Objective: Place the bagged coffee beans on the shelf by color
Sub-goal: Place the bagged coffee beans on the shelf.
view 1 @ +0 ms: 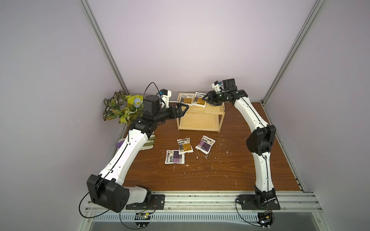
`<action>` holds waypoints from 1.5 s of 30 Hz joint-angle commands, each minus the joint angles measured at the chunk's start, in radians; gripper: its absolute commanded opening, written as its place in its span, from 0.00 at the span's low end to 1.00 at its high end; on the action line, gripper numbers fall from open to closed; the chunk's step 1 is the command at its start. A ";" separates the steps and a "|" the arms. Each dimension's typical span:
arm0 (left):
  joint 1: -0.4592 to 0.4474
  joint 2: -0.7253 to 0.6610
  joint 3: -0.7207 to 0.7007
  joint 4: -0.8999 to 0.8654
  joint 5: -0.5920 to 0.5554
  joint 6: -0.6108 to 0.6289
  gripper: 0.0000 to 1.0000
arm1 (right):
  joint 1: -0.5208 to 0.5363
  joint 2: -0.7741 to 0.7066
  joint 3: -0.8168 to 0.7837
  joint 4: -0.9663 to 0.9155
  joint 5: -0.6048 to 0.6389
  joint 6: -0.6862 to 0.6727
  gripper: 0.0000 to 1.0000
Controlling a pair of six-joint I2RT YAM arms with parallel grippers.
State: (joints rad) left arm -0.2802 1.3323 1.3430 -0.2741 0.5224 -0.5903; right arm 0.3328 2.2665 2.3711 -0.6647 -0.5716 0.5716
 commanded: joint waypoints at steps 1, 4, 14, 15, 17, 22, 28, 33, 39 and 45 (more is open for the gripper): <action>0.013 -0.025 -0.013 0.018 -0.004 0.012 0.99 | 0.003 -0.042 0.038 -0.003 0.013 0.003 0.54; 0.013 -0.027 -0.015 0.020 -0.002 0.012 0.99 | 0.004 -0.041 0.039 0.016 -0.001 0.020 0.54; 0.013 -0.031 -0.027 0.021 -0.002 0.011 0.99 | 0.006 -0.017 0.064 0.063 -0.032 0.065 0.54; 0.013 -0.031 -0.030 0.022 -0.002 0.011 1.00 | 0.007 -0.014 0.067 0.069 -0.038 0.069 0.54; 0.013 -0.032 -0.033 0.024 -0.002 0.010 0.99 | 0.008 -0.006 0.079 0.076 -0.047 0.079 0.54; 0.013 -0.035 -0.037 0.023 -0.001 0.014 0.99 | 0.007 0.020 0.117 0.070 -0.056 0.092 0.54; 0.013 -0.036 -0.038 0.020 -0.004 0.017 1.00 | 0.008 0.028 0.119 0.069 -0.054 0.090 0.54; 0.013 -0.040 -0.039 0.019 -0.004 0.017 1.00 | 0.008 0.024 0.120 0.062 -0.051 0.083 0.54; 0.013 -0.041 -0.041 0.017 -0.005 0.021 1.00 | 0.006 -0.004 0.119 0.023 -0.038 0.046 0.54; 0.013 -0.040 -0.036 0.015 -0.005 0.026 1.00 | 0.006 -0.065 0.083 0.004 -0.029 0.011 0.54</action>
State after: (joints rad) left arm -0.2802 1.3151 1.3094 -0.2665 0.5190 -0.5896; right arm 0.3347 2.3047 2.4615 -0.6506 -0.6041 0.6205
